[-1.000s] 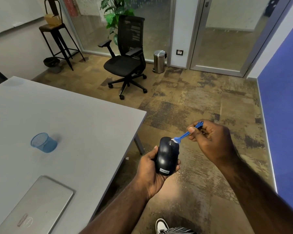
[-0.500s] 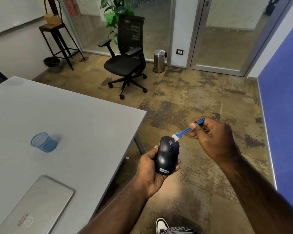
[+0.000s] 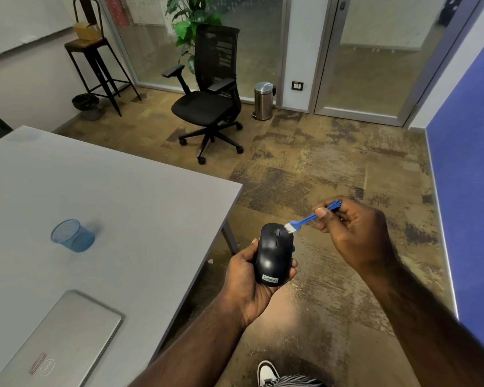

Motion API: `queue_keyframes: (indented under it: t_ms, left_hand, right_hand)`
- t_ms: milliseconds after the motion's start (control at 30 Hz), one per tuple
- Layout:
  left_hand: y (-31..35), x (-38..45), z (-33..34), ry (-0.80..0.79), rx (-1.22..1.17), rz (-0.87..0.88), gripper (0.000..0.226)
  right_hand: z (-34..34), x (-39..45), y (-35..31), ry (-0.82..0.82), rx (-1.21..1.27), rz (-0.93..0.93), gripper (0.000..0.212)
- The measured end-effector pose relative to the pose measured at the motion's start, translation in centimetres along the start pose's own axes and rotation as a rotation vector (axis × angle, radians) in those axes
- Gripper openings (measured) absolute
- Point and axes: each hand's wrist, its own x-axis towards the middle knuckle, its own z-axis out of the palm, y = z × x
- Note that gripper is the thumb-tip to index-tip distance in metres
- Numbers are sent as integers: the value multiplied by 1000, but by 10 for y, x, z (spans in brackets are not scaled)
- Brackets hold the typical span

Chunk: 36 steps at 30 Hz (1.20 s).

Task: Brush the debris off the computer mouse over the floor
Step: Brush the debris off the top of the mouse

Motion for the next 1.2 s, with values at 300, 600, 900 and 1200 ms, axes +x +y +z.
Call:
queue_keyframes:
  t_ms: [300, 600, 900, 1200]
  left_hand:
    - [1, 1, 1, 1, -4, 19, 57]
    - [3, 0, 2, 39, -30, 38, 52]
    - [7, -2, 2, -21, -33, 13, 59]
    - [8, 1, 1, 1, -125, 1, 52]
  right_hand:
    - [5, -22, -1, -130, 144, -112, 9]
    - [1, -27, -4, -225, 185, -177, 11]
    - [0, -21, 12, 22, 149, -78, 7]
    - [5, -24, 12, 29, 192, -86, 10]
